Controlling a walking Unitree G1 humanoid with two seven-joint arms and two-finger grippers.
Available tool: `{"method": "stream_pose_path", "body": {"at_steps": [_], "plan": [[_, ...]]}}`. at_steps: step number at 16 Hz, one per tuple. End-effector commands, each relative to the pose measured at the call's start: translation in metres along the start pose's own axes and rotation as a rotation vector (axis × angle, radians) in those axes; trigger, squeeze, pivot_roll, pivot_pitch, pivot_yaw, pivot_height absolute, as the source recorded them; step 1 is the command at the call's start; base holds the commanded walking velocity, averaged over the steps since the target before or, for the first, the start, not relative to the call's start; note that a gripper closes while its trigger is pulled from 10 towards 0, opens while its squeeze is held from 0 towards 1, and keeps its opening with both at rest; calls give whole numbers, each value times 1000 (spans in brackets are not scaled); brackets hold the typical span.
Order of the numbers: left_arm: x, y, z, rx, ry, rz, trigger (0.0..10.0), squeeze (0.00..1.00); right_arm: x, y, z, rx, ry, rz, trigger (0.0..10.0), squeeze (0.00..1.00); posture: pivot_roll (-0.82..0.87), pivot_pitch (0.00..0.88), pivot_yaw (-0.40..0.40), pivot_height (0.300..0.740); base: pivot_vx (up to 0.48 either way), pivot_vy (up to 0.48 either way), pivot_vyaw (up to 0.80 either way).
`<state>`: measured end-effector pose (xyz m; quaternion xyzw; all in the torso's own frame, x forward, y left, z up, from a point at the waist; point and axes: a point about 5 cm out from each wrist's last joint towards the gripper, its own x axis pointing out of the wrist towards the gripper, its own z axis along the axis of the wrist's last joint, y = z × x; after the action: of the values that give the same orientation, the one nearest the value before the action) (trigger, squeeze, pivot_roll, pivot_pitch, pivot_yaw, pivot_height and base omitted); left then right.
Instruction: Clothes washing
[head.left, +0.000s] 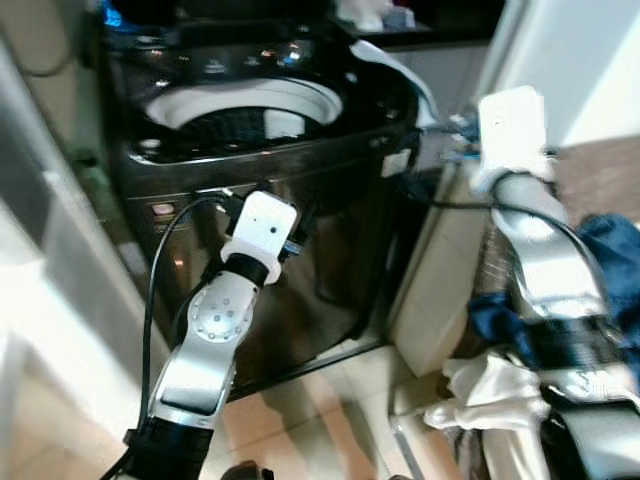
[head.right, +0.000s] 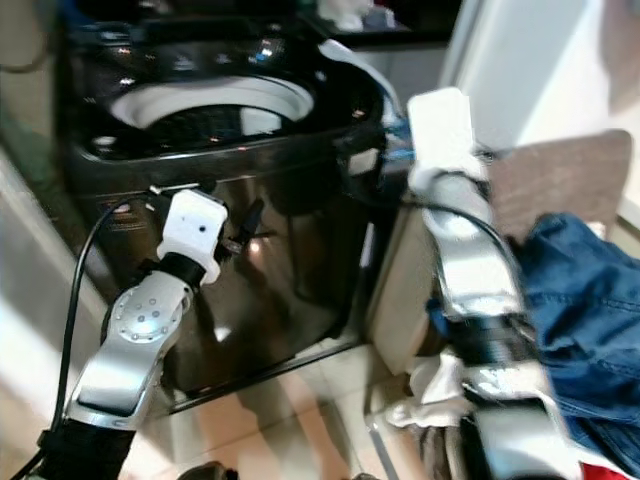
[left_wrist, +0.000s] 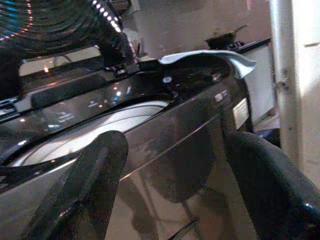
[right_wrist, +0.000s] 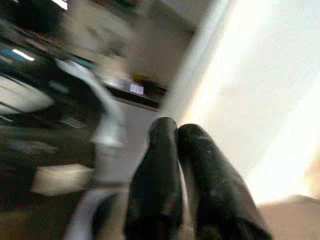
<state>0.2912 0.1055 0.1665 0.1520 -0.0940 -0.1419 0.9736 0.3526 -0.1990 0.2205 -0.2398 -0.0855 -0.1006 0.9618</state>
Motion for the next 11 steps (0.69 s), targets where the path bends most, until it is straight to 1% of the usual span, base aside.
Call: {"method": "stream_pose_path", "body": {"at_steps": [1,2,3,5,7,8,10,11], "plan": [[1,1,0,3,4,7,10000,0,-4,-18,3,-103,-75,-95,10000,1000,-52,0,-34,723,0,0,0],[1,1,0,3,4,3,10000,0,-6,-24,0,-135,-85,-117,10000,1000,-63,0,-30,723,0,0,0],[2,0,-1,9,8,-15,10000,0,-13,-38,-15,-173,-43,-170,10000,1000,-80,0,-20,723,0,0,0],[4,-2,-3,6,12,-42,10000,0,-20,-44,-27,-184,-2,-196,10000,1000,-91,0,-13,723,0,0,0],[6,-5,-3,4,2,-71,10000,0,-29,-44,-35,-183,16,-224,10000,1000,-119,0,6,723,0,0,0],[8,-8,-3,-2,1,-86,10000,0,-34,-42,-40,-170,28,-225,10000,1000,-119,0,6,723,0,0,0],[9,-10,-3,-4,-2,-105,10000,0,-38,-38,-46,-150,47,-205,10000,1000,-137,0,19,723,0,0,-659],[10,-10,-3,-6,-4,-107,10000,0,-39,-37,-45,-164,30,-196,10000,1000,-143,0,21,723,0,0,-663]]}}
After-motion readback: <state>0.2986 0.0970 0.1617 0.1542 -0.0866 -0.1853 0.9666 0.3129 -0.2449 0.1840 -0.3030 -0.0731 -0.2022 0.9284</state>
